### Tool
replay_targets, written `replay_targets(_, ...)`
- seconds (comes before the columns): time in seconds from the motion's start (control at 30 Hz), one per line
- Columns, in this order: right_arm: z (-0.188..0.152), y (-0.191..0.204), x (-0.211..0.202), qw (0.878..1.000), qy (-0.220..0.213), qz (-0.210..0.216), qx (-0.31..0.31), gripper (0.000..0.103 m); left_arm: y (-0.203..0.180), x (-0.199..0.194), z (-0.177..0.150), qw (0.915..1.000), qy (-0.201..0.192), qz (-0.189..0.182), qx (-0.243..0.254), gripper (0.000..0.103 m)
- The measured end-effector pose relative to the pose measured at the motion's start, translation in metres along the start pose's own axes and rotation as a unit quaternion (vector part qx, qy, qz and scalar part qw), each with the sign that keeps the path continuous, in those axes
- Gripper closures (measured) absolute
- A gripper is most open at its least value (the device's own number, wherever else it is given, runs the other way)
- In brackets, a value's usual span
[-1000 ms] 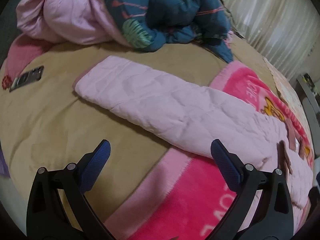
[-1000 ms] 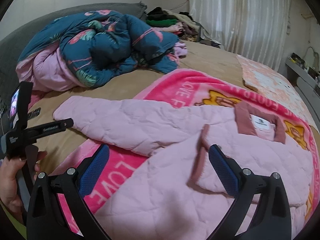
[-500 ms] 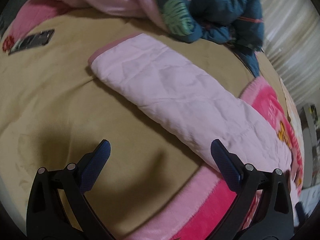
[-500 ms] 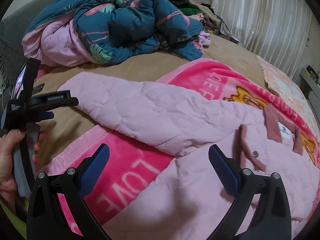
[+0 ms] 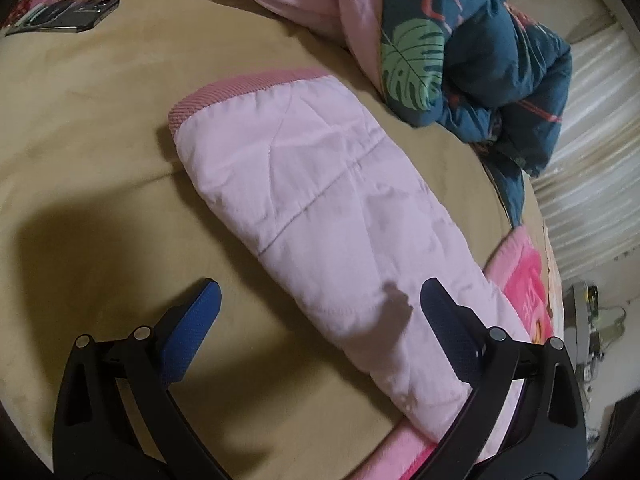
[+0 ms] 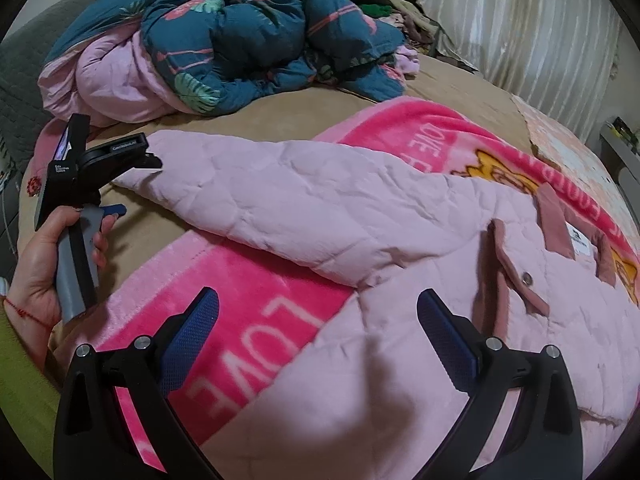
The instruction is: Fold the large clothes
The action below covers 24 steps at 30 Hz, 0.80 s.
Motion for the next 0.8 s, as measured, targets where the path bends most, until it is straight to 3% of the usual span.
replay_targets(0.03, -0.001, -0.003, -0.001, 1.000, 0.001, -0.002, 0.005, 0.004, -0.001, 0.001, 0.001, 1.0000, -0.003, 0.001, 0.001, 0.011)
replay_targets(0.07, -0.003, -0.006, -0.001, 1.000, 0.001, -0.001, 0.012, 0.004, -0.004, 0.001, 0.002, 1.0000, -0.007, 0.001, 0.005, 0.018)
replay_targets(0.1, -0.004, -0.008, -0.002, 1.000, 0.001, -0.003, 0.016, 0.004, -0.007, 0.001, 0.003, 0.9999, -0.009, -0.003, 0.009, 0.037)
replay_targets(0.13, -0.005, -0.011, -0.003, 1.000, 0.001, -0.004, 0.020, 0.004, -0.010, 0.002, 0.002, 0.9999, -0.008, -0.012, 0.010, 0.048)
replay_targets(0.27, -0.008, -0.020, -0.009, 0.999, -0.002, -0.005, 0.037, 0.004, -0.021, 0.005, 0.000, 0.9990, -0.004, -0.030, 0.033, 0.084)
replay_targets(0.4, -0.013, -0.028, -0.026, 0.999, -0.013, -0.014, 0.038, 0.004, -0.032, -0.018, 0.004, 0.9968, -0.036, -0.050, 0.050, 0.090)
replay_targets(0.8, -0.055, -0.085, -0.097, 0.991, -0.049, -0.055, 0.112, 0.004, -0.070, -0.108, 0.005, 0.9813, -0.121, -0.113, 0.098, 0.092)
Point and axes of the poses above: each gripper's, at about its wrist camera, not at the fingertips, and x roughly the way its jaws point, y to its left, z to its top, the point moved 1 cm from there along x, roughly the way its jaws point, and after that the axes turned 10 degrees about z, right-handed, at the moved point
